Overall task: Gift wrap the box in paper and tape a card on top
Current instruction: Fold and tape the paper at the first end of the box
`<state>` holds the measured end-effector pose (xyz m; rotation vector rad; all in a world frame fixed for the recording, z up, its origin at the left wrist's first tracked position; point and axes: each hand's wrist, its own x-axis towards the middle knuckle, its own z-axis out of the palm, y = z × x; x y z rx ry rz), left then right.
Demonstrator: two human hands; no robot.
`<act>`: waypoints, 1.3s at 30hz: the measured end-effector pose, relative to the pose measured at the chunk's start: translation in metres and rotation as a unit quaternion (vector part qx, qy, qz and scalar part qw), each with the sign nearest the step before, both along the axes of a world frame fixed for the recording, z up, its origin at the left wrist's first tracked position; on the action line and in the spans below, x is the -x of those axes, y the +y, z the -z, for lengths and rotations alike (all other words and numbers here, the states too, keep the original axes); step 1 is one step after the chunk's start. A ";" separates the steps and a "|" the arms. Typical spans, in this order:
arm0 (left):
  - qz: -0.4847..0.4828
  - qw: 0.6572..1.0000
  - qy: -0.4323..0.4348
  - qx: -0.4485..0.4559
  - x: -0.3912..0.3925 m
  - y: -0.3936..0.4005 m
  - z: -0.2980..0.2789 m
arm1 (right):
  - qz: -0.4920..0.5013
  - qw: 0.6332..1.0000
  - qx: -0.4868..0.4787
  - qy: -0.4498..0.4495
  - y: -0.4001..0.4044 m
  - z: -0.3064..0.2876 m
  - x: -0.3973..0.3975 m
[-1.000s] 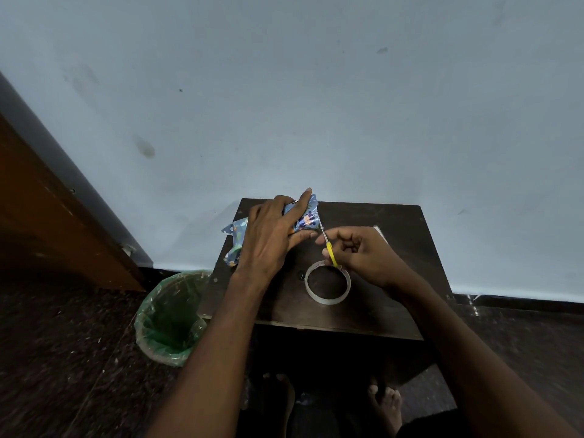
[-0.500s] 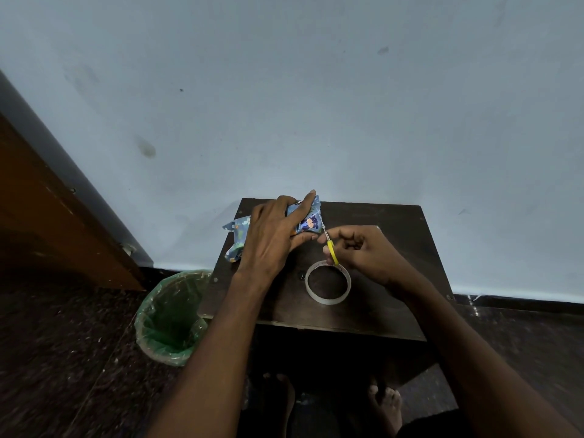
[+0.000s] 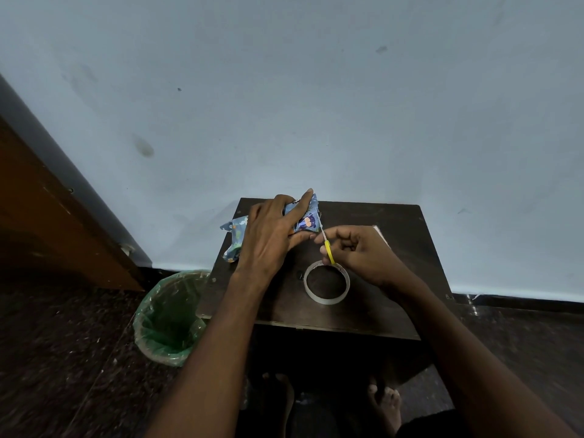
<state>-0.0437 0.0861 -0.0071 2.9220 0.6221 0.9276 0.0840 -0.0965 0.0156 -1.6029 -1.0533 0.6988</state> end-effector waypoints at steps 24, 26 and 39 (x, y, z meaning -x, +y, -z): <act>-0.012 0.997 -0.038 -0.064 -0.003 -0.002 0.002 | 0.011 1.000 0.008 0.009 0.002 -0.002 0.004; -0.015 0.996 -0.046 -0.072 -0.003 -0.002 0.002 | 0.011 1.000 0.011 0.017 0.003 -0.003 0.005; -0.013 0.996 -0.053 -0.070 -0.002 -0.002 0.002 | 0.020 0.999 0.009 -0.028 0.004 -0.002 0.003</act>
